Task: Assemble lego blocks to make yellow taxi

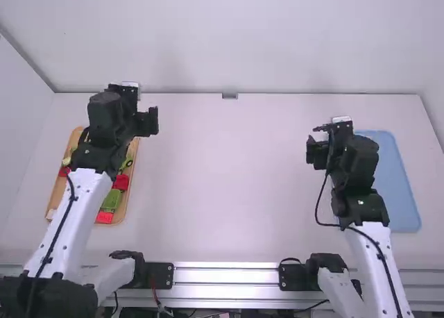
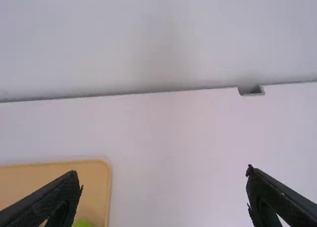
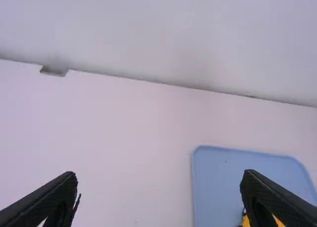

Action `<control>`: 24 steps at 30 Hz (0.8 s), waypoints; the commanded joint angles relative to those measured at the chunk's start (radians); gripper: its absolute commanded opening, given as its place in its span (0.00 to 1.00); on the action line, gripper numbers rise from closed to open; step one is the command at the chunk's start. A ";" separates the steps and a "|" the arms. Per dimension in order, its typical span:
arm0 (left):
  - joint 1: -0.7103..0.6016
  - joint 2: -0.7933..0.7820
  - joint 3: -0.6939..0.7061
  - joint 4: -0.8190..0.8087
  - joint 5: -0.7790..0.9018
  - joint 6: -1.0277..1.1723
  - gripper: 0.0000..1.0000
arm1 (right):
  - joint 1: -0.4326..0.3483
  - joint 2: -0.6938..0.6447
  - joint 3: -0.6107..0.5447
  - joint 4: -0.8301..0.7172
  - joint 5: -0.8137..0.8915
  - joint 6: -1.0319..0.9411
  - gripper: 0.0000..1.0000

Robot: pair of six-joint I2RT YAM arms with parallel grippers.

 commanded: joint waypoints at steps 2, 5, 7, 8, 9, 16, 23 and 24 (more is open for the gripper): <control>0.001 -0.069 -0.054 0.041 -0.002 -0.030 0.83 | -0.002 -0.070 -0.061 0.051 -0.011 0.091 0.82; 0.001 -0.114 -0.099 0.085 -0.002 -0.030 0.79 | -0.002 -0.120 -0.111 0.101 -0.011 0.142 0.77; 0.001 -0.152 -0.137 0.124 -0.002 -0.030 0.75 | -0.002 -0.164 -0.155 0.145 -0.011 0.179 0.72; 0.001 -0.162 -0.147 0.134 -0.002 -0.030 0.74 | -0.002 -0.175 -0.166 0.156 -0.011 0.179 0.71; 0.001 -0.178 -0.162 0.149 -0.002 -0.030 0.72 | -0.002 -0.193 -0.184 0.174 -0.011 0.179 0.69; 0.001 -0.331 -0.316 0.268 -0.002 -0.030 0.57 | -0.002 -0.361 -0.352 0.202 -0.011 0.179 0.52; 0.001 -0.489 -0.474 0.268 -0.002 -0.030 0.41 | -0.002 -0.518 -0.509 0.202 -0.011 0.179 0.37; 0.001 -0.515 -0.500 0.268 -0.002 -0.030 0.39 | -0.002 -0.541 -0.532 0.202 -0.011 0.179 0.34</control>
